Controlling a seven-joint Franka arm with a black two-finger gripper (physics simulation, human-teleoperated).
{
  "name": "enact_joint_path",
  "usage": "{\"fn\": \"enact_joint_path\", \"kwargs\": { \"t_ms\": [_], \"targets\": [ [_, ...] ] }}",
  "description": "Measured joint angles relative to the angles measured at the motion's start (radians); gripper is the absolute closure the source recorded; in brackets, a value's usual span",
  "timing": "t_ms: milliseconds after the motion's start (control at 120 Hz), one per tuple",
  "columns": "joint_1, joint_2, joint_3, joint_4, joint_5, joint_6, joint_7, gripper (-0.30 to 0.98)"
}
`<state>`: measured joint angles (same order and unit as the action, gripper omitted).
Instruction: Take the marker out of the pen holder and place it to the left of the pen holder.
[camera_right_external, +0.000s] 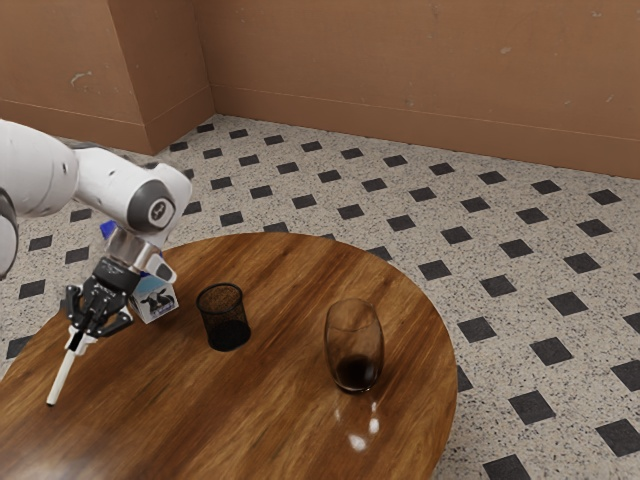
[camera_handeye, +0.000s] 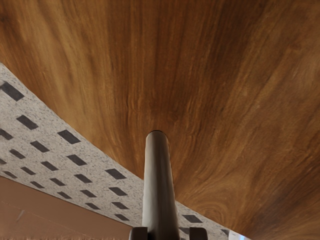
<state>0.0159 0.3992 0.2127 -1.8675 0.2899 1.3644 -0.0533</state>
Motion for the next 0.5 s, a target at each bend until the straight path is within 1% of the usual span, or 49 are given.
{"fn": "enact_joint_path", "kwargs": {
  "t_ms": [50, 200, 267, 317, 350, 425, 500],
  "targets": [
    [0.000, 0.022, 0.000, 0.009, 0.006, 0.007, -0.005, 0.78],
    [-0.001, 0.057, -0.001, 0.034, 0.004, 0.030, -0.010, 0.44],
    [-0.001, 0.049, -0.001, 0.044, -0.001, 0.041, -0.011, 0.32],
    [-0.001, 0.032, -0.003, 0.048, -0.026, 0.057, -0.012, 0.25],
    [-0.001, 0.000, -0.020, 0.069, -0.060, 0.071, -0.012, 0.22],
    [-0.003, -0.089, -0.096, 0.168, -0.131, 0.104, -0.013, 0.15],
    [-0.005, -0.196, -0.148, 0.203, -0.184, 0.150, -0.014, 0.11]
  ]
}}
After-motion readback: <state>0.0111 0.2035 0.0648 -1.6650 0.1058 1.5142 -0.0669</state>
